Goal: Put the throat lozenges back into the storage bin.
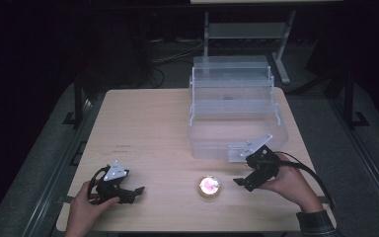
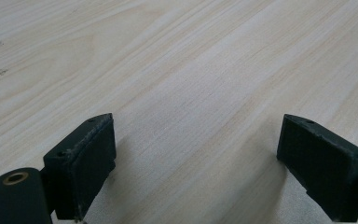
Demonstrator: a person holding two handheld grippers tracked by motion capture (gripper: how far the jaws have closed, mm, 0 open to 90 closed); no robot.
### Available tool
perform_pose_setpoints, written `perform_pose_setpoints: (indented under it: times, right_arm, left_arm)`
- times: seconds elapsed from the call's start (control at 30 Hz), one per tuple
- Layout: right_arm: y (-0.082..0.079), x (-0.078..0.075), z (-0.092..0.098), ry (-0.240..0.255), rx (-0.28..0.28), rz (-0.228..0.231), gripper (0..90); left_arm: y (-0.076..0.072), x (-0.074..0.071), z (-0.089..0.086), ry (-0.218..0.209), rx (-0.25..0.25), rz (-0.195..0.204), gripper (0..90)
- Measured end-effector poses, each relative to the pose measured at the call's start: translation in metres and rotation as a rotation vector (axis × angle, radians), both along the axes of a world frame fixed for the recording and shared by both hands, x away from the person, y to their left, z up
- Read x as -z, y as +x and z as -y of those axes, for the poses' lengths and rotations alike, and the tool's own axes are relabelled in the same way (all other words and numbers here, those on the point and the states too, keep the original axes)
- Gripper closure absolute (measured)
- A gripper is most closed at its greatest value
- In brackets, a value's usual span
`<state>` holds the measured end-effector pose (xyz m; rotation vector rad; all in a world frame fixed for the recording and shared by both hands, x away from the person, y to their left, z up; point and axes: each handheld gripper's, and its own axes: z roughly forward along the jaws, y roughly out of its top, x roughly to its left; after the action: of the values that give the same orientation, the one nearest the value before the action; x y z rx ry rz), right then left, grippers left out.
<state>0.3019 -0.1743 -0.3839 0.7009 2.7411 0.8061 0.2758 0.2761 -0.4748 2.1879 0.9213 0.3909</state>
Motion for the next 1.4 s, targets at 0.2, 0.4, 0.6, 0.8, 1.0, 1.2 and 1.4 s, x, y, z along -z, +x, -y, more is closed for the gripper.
perform_pose_setpoints:
  times: [0.2, 0.4, 0.6, 0.8, 1.0, 1.2, 1.4]
  right_arm:
    - [0.002, 0.002, -0.007, -0.004, -0.016, -0.012, 6.7]
    - [0.005, 0.006, -0.022, -0.027, -0.052, -0.024, 6.7]
    - [0.007, 0.010, -0.028, -0.030, -0.066, -0.037, 6.7]
    - [0.009, 0.014, -0.033, -0.043, -0.083, -0.055, 6.8]
    - [0.008, 0.017, -0.039, -0.054, -0.100, -0.064, 6.9]
    - [0.008, 0.017, -0.052, -0.064, -0.137, -0.064, 7.2]
    - [0.009, 0.021, -0.057, -0.073, -0.146, -0.088, 7.1]
  left_arm:
    - [0.000, 0.000, 0.000, 0.000, 0.000, 0.000, 10.7]
    - [0.000, 0.000, 0.000, 0.000, -0.001, 0.001, 10.7]
    - [0.000, 0.000, 0.000, 0.000, -0.002, 0.000, 10.7]
    - [-0.001, 0.000, 0.000, 0.000, -0.004, 0.000, 10.7]
    - [-0.001, 0.000, 0.000, 0.000, -0.004, 0.000, 10.7]
    - [-0.001, 0.000, 0.000, 0.000, -0.005, 0.000, 10.7]
    - [-0.001, 0.000, 0.000, 0.001, -0.005, 0.000, 10.7]
